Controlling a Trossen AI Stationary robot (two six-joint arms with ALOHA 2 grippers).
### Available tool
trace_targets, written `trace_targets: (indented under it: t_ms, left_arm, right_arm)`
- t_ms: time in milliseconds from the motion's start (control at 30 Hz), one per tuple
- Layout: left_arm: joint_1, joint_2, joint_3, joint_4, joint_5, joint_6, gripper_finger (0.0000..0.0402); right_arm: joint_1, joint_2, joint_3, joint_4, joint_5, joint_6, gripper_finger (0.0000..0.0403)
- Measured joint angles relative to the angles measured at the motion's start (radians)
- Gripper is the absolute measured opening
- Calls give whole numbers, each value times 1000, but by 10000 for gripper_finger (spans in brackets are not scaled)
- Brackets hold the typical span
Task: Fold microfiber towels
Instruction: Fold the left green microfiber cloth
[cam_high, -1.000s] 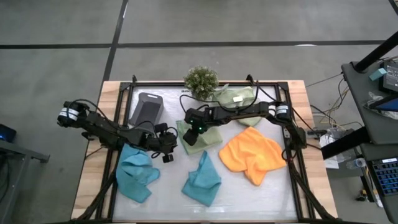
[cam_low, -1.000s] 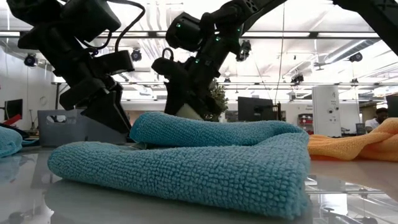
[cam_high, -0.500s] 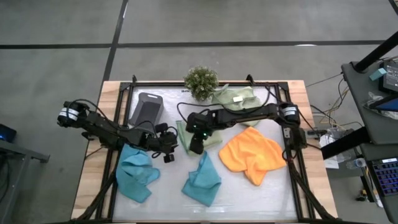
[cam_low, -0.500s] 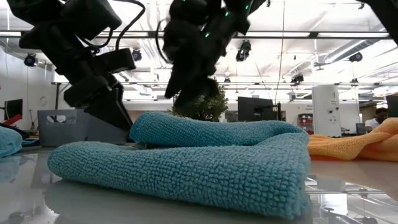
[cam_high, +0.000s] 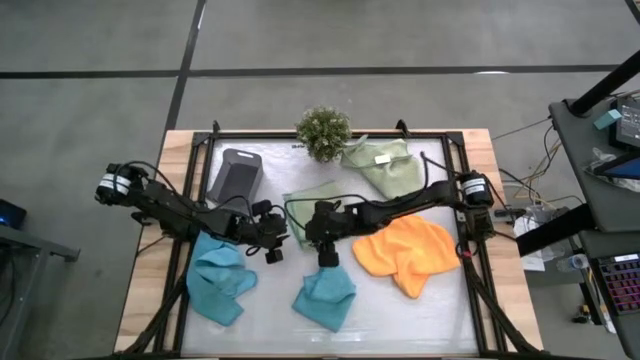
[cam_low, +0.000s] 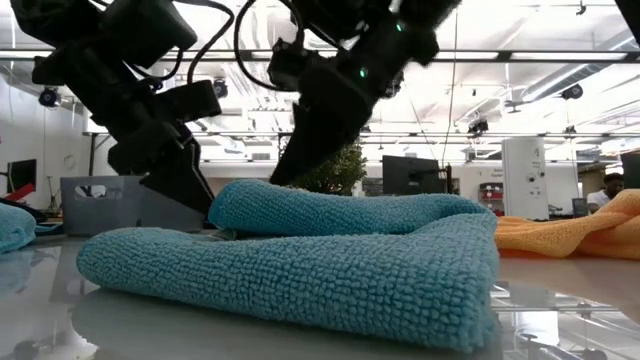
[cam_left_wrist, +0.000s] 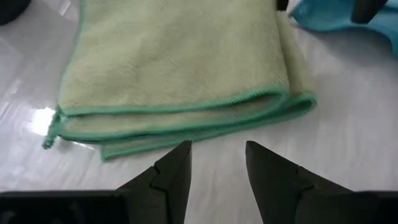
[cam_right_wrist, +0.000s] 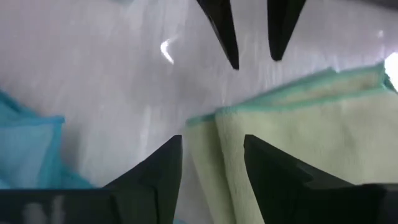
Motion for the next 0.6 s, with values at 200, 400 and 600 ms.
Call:
trace_targets:
  t_ms: [200,400,600]
  left_arm:
    - [-2,2,0,1,2,-2,137]
    - [-2,2,0,8,2,-2,137]
    - [-2,2,-4,9,2,-17,137]
  right_arm:
    - [-18,1,-122,244,5,-25,157]
    - [-25,16,-193,463,2,-44,153]
    - [-27,81,-205,546,0,-48,144]
